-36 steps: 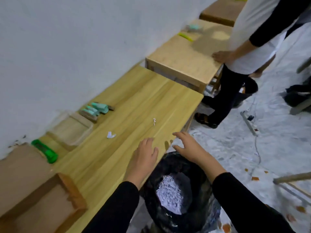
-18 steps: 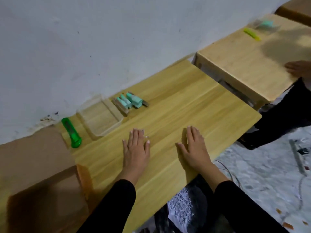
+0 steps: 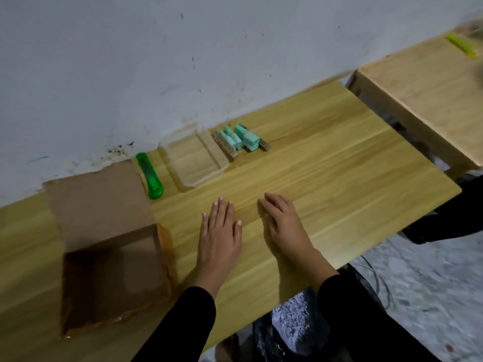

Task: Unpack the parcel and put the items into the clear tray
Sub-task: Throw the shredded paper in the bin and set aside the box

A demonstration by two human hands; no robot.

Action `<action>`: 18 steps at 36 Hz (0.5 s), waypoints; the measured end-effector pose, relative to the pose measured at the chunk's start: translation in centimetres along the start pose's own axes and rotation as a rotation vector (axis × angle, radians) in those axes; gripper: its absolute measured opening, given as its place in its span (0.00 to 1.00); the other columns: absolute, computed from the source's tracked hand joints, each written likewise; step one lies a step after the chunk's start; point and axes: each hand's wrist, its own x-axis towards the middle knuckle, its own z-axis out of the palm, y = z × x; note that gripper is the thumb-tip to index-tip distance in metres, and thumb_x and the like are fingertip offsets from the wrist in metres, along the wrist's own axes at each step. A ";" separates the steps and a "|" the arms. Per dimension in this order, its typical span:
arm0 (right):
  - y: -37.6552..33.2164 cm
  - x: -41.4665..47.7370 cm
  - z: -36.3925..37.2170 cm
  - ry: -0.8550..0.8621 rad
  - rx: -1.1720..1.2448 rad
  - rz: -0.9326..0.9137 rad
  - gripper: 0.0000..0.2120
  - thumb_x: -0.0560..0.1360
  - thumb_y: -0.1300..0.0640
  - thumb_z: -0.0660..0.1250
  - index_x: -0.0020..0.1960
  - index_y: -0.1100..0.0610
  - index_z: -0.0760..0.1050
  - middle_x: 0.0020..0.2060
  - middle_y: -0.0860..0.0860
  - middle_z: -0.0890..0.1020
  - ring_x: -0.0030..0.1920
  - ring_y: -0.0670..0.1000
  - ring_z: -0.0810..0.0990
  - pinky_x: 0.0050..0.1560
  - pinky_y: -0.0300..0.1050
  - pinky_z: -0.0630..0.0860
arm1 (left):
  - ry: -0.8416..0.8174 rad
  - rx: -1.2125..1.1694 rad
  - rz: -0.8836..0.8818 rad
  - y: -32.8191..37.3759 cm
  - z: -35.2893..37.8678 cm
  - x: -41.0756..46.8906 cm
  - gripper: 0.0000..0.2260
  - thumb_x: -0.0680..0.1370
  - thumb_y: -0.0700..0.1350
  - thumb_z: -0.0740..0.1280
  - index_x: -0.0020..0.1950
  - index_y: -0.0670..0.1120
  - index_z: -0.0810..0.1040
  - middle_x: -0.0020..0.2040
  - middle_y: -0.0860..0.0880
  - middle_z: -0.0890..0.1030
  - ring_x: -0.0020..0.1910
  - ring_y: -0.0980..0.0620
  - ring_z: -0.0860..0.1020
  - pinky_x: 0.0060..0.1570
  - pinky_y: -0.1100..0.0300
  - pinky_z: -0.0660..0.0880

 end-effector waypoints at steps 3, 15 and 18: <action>-0.2 -0.6 0.4 0.059 0.035 -0.031 0.17 0.75 0.58 0.56 0.57 0.62 0.78 0.57 0.59 0.80 0.59 0.53 0.70 0.62 0.46 0.70 | 0.006 -0.014 -0.010 -0.2 0.0 -0.6 0.24 0.82 0.53 0.48 0.77 0.49 0.50 0.78 0.51 0.47 0.77 0.54 0.43 0.74 0.54 0.40; 1.9 -8.3 -3.7 0.042 0.058 0.103 0.11 0.72 0.65 0.62 0.48 0.62 0.82 0.48 0.57 0.84 0.49 0.57 0.79 0.52 0.33 0.68 | -0.007 -0.048 0.035 2.4 0.7 -3.0 0.24 0.82 0.52 0.48 0.77 0.47 0.51 0.78 0.49 0.48 0.77 0.53 0.45 0.75 0.52 0.41; 2.9 -11.5 -5.1 0.172 0.031 0.222 0.10 0.71 0.70 0.67 0.49 0.61 0.82 0.48 0.56 0.83 0.50 0.56 0.79 0.51 0.39 0.71 | -0.028 -0.060 0.108 3.5 1.1 -3.9 0.24 0.82 0.51 0.48 0.77 0.45 0.53 0.78 0.48 0.49 0.77 0.52 0.46 0.75 0.51 0.41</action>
